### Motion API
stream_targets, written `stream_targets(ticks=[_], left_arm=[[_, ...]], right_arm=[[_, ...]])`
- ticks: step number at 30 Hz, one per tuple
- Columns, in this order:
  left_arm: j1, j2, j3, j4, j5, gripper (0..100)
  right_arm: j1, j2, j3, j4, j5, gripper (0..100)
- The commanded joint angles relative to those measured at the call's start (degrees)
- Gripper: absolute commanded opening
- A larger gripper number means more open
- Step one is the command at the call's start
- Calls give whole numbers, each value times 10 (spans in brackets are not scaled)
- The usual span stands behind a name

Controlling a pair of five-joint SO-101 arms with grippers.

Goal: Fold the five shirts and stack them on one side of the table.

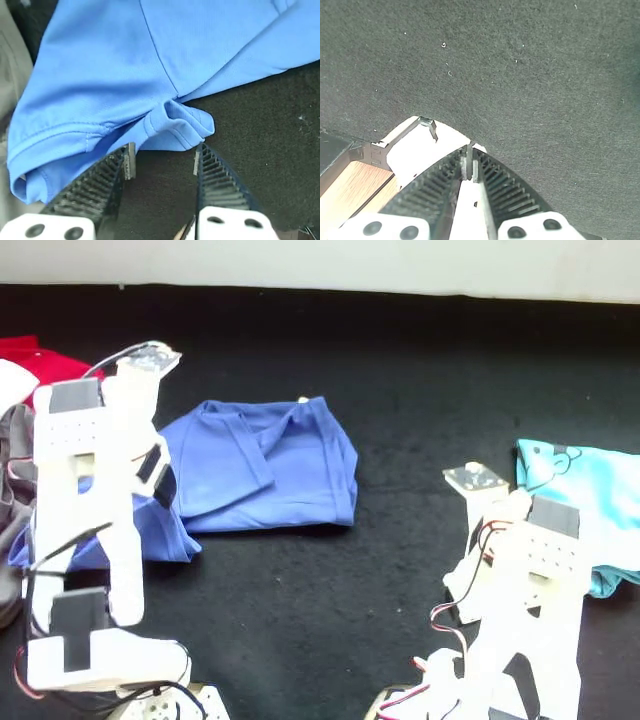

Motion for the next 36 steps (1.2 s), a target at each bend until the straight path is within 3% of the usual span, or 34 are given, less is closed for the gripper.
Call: stream_targets(ticks=[1, 12, 24, 28, 32, 36], left_arm=[[9, 25, -29, -10, -25, 199], [8, 150, -81, -10, -29, 194], [8, 165, -79, -4, -29, 14], [8, 158, -97, 24, -29, 7], [-11, 104, -154, 84, -25, 7], [-69, 19, -186, 93, 17, 7]], right_arm=[[-3, -11, -1, 3, -6, 6], [-4, -11, -1, 3, -22, 6], [-5, -11, -27, 3, -33, 6], [-7, -5, -98, 2, -33, 6], [-50, -3, -153, 2, -33, 6], [-116, 38, -193, -29, -33, 6]])
